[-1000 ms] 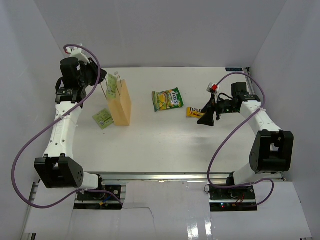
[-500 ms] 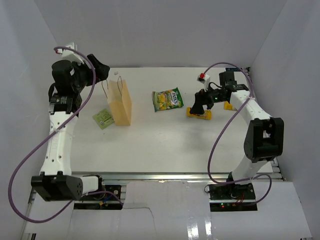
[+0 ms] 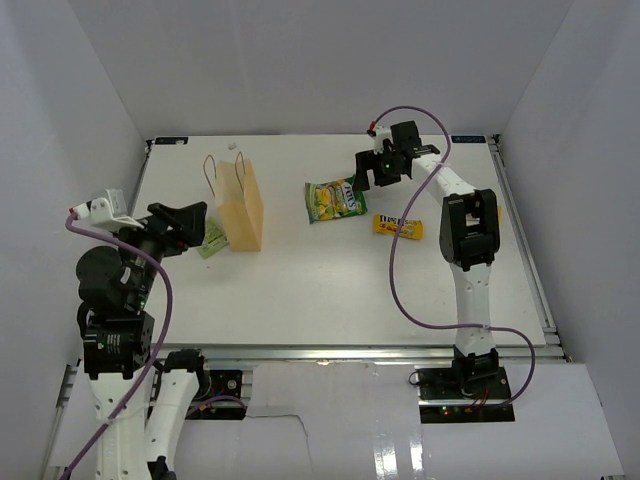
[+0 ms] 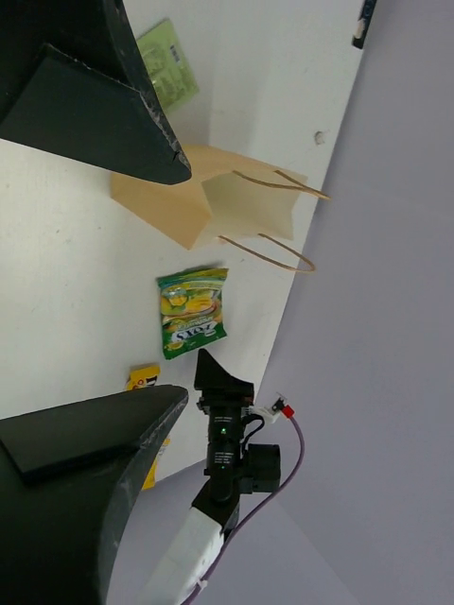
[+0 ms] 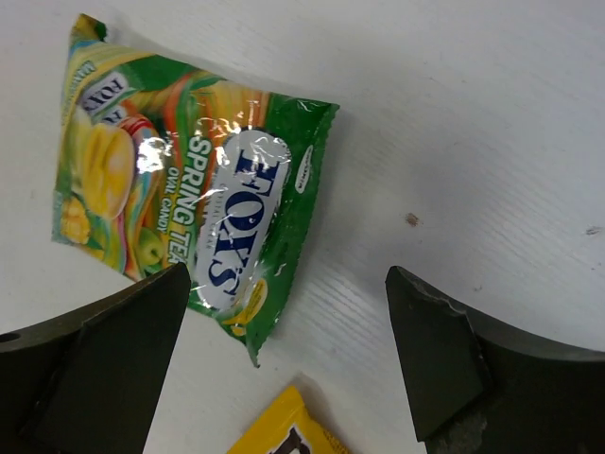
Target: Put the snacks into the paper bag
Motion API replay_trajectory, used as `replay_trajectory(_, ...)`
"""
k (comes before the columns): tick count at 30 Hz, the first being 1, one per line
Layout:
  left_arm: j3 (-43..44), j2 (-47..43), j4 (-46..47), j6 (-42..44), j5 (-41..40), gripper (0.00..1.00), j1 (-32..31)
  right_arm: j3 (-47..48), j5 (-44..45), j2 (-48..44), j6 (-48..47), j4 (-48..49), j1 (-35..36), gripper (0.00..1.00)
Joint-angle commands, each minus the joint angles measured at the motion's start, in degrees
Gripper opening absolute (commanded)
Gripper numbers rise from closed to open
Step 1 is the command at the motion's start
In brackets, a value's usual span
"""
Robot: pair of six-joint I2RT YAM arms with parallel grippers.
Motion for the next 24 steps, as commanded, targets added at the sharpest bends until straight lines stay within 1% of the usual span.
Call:
replay_trajectory(1,-3.49,-1.44,-5.49,-4.24,-1.7,0.98,-0.29,3.28,-0.52,2.8,2.63,1.62,0.11,0.9)
replay_trajectory(5,-5.42,-3.46,-6.19,-5.82,-1.61,0.98,-0.29,2.76,-5.61,4.92,2.37,2.51,1.34,0.91)
replay_trajectory(10,-5.07,-2.85,-6.9,-6.26,-0.82,0.98,-0.38,-1.02,-5.8,5.27,3.15,4.7,2.22,0.94)
replay_trajectory(13,-4.99,-2.94,-6.81,-6.96,-0.12,0.98,-0.29,-1.64,-4.57,5.98,4.91,5.58,2.22,1.0)
replay_trajectory(14,-4.99,-2.94,-6.9,-7.23,0.23,0.98,-0.29,-1.9,-4.14,6.06,5.09,5.67,2.22,0.95)
replay_trajectory(15,-5.07,-2.94,-6.73,-7.4,0.59,0.98,-0.29,-2.08,-3.52,6.24,5.09,5.67,2.22,0.87)
replay_trajectory(16,-5.07,-3.03,-6.55,-7.58,2.16,0.98,-0.29,-2.6,-3.17,6.33,5.09,5.67,2.22,0.81)
replay_trajectory(17,-5.25,-3.03,-4.98,-7.58,3.82,0.98,-0.29,-2.87,-2.29,6.33,5.35,5.85,2.22,0.71)
replay_trajectory(18,-5.51,-2.85,-3.66,-7.58,8.19,0.98,-0.29,-3.31,-1.94,6.42,5.53,5.94,2.22,0.67)
replay_trajectory(19,-6.3,-2.76,-2.34,-8.1,10.5,0.98,-0.29,-3.48,-1.41,6.5,6.31,5.94,2.22,0.63)
replay_trajectory(20,-6.83,-2.41,0.72,-9.59,13.04,0.98,-0.29,-4.18,-0.28,6.42,6.67,6.11,2.14,0.51)
replay_trajectory(21,-7.35,-1.45,2.23,-10.56,15.59,0.98,-0.29,-4.45,-0.18,6.5,6.85,6.11,2.13,0.44)
replay_trajectory(22,-7.97,-0.75,3.55,-11.79,19.97,0.98,-0.2,-4.63,-0.18,6.51,6.93,6.11,2.13,0.39)
replay_trajectory(23,-9.63,-0.05,6.17,-15.28,22.01,0.98,-0.29,-5.15,-0.61,6.51,7.02,6.11,1.96,0.29)
replay_trajectory(24,-10.69,0.74,7.59,-17.06,23.77,0.98,-0.29,-5.42,-0.96,6.16,7.11,6.11,1.78,0.26)
